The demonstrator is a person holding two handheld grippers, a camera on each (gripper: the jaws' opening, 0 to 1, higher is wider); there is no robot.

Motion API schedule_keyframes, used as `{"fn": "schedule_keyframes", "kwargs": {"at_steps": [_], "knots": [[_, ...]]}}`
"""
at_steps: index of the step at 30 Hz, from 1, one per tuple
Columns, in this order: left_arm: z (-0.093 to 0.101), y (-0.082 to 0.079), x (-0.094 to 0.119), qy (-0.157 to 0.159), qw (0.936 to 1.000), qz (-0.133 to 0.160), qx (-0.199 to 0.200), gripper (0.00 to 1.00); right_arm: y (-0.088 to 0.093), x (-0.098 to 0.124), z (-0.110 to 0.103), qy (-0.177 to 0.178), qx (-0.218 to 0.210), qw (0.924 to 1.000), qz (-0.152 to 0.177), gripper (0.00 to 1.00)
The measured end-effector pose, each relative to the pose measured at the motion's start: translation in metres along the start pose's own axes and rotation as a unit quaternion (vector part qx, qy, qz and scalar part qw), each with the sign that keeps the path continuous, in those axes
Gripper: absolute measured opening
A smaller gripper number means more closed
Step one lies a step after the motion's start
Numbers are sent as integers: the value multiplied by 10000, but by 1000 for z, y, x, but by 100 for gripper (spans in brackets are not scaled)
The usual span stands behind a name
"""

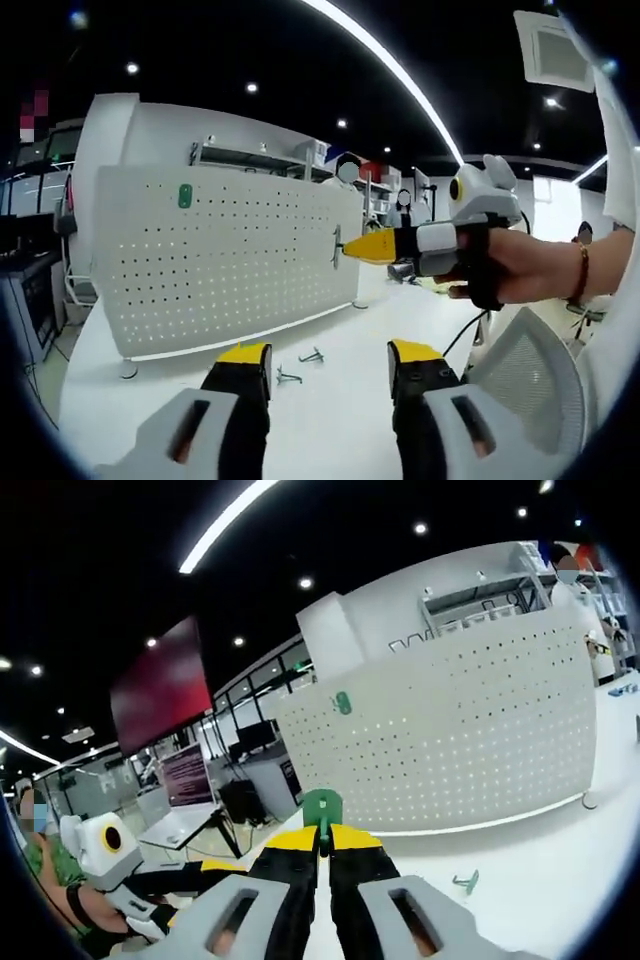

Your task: Insert the hook assembly into the mounting plate slot until the hook locks in place.

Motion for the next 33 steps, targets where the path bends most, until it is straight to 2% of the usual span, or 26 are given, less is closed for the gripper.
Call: {"fn": "schedule_keyframes", "kwargs": {"at_steps": [9, 14, 17, 23, 33], "knots": [[-14, -9, 10, 96, 9999, 15, -111, 54, -7, -14, -4, 255, 215, 9994, 11, 2], [-19, -21, 16, 228, 9995, 148, -180, 56, -15, -23, -7, 392, 211, 9989, 121, 2], [-22, -24, 20, 306, 9992, 120, -220, 59, -19, -28, -9, 503, 312, 9982, 116, 2], [-28, -25, 30, 417, 9988, 60, -235, 60, -24, -40, -11, 684, 550, 9961, 125, 2], [-30, -30, 39, 515, 9984, 95, -218, 61, -46, -57, -2, 1076, 795, 9908, 210, 2]]}}
Point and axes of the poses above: the point that each gripper's makers call its tool centre point, and the gripper's own axes: x roughly backward along the fingers, z roughly to its right, y roughly out of its underside, the point moved 2 cm from there along x, roughly backward along the fingers, and after that the axes turned 14 degrees about x, right-handed, at the moved point
